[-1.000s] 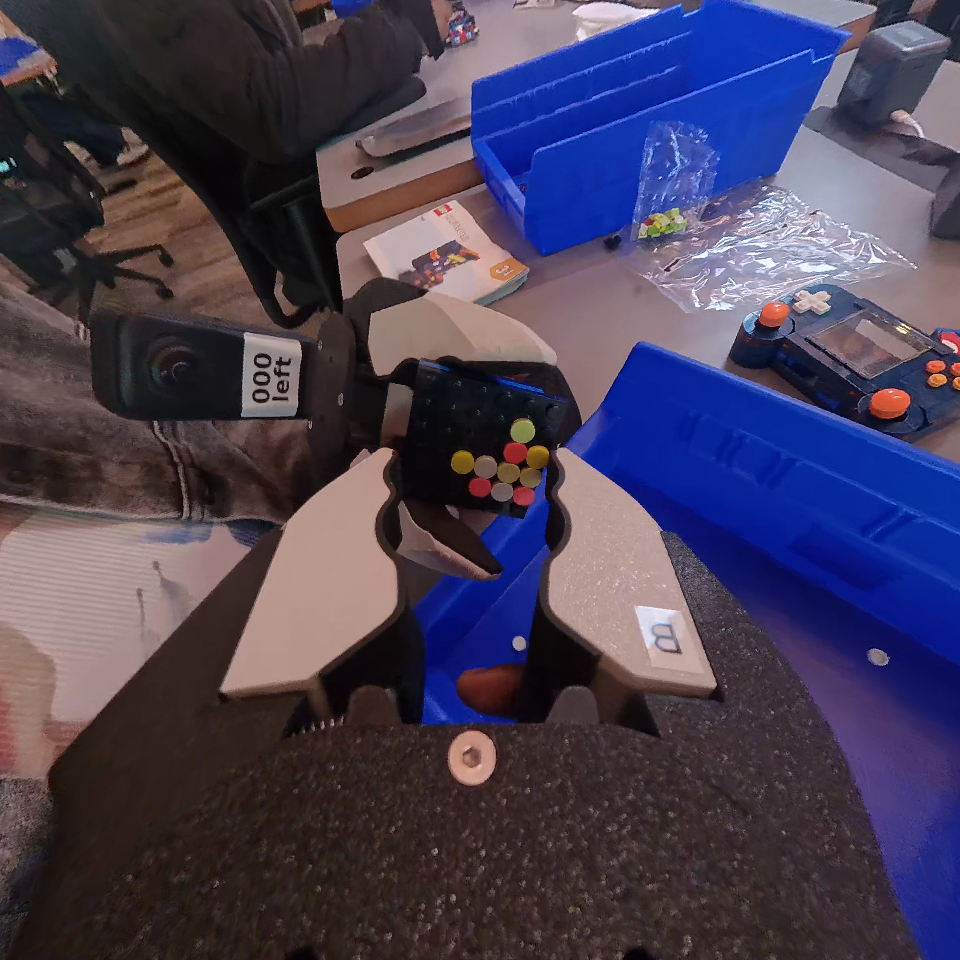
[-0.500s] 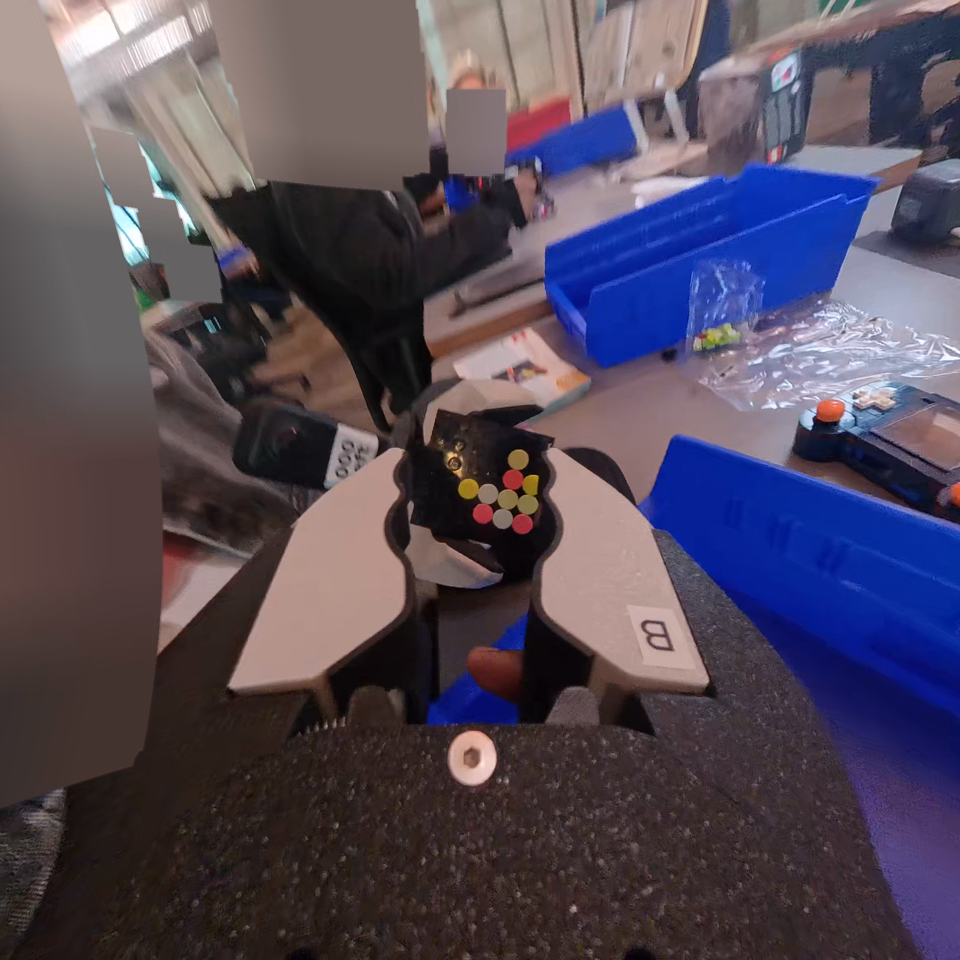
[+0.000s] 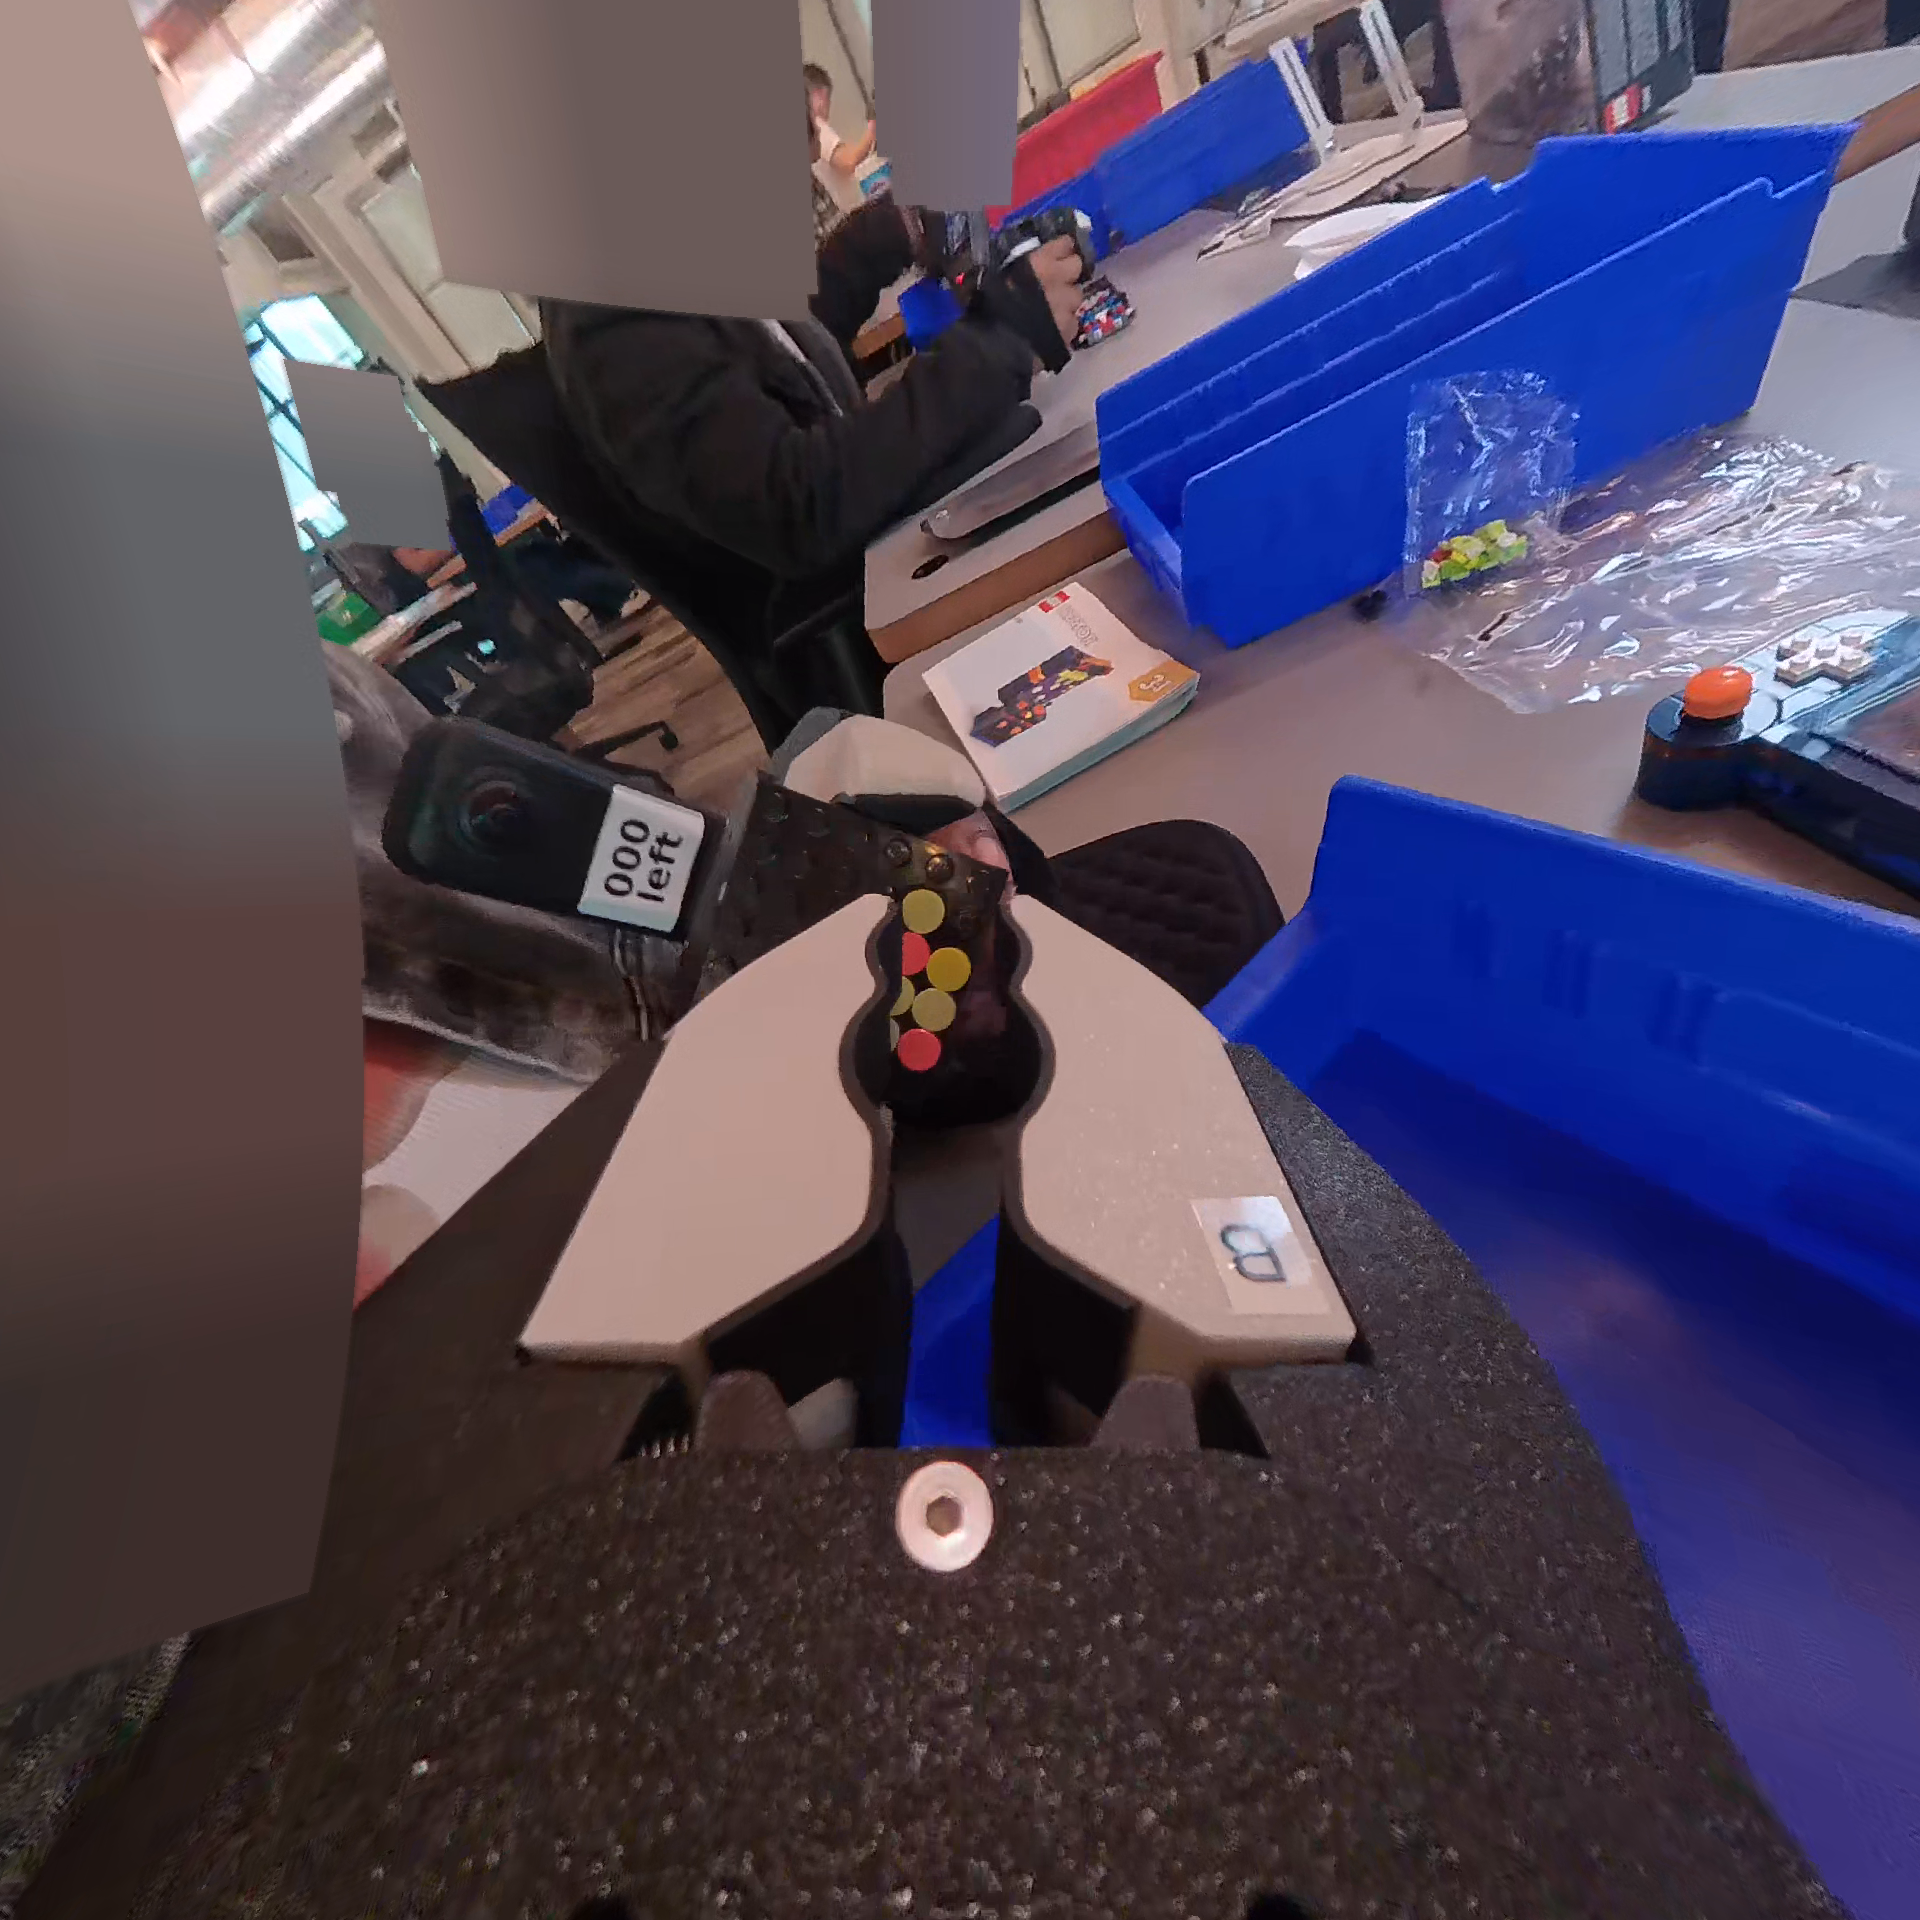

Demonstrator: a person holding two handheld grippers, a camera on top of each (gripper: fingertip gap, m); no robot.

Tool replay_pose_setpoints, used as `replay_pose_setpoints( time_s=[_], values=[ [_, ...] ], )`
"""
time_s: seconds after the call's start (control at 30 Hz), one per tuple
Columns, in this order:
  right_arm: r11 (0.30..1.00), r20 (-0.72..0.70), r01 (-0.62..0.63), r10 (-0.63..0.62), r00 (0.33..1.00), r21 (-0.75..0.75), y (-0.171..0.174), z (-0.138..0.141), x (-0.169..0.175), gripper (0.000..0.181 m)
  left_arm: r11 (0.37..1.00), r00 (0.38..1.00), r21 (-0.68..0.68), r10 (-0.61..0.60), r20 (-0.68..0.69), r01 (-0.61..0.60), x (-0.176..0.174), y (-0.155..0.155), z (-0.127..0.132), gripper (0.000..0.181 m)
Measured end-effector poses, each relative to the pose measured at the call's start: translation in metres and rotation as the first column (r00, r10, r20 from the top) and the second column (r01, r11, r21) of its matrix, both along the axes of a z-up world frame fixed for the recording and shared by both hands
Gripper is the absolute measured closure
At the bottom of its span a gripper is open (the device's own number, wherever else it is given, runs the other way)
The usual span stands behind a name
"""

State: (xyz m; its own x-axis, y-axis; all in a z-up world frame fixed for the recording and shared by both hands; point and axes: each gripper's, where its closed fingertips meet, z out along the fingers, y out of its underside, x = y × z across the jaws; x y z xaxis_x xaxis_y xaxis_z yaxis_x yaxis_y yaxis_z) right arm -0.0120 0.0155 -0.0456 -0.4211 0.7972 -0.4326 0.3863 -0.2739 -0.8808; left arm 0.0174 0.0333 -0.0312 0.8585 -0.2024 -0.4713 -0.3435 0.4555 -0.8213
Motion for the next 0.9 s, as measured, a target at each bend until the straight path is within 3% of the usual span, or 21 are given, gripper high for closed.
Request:
replay_pose_setpoints(
  time_s=[0.2,0.27,0.47,0.63,0.9],
  values=[
    [0.968,-0.08,-0.013,0.034,0.996,0.25,-0.003,0.008,0.006,0.168,0.999,1.0,-0.039,-0.02,0.0,0.02,0.004,-0.001,-0.004,0.124],
    [0.95,-0.039,-0.033,0.047,0.998,0.31,-0.004,0.003,0.007,0.169,0.999,0.999,-0.028,-0.039,-0.005,0.038,0.008,-0.004,-0.004,0.124],
    [0.95,-0.02,-0.095,0.105,0.994,0.297,-0.011,0.002,0.011,0.171,0.999,0.998,0.01,-0.038,-0.049,0.038,0.012,-0.01,-0.004,0.124],
    [0.961,-0.023,-0.152,0.162,0.987,0.231,-0.018,0.003,0.015,0.172,0.988,0.989,0.025,-0.15,-0.005,0.15,0.017,-0.017,-0.002,0.124],
    [0.936,-0.066,-0.117,0.147,0.987,0.331,-0.013,-0.001,0.015,0.175,0.982,0.982,0.013,-0.187,0.009,0.187,0.018,-0.015,-0.005,0.124]
  ],
)
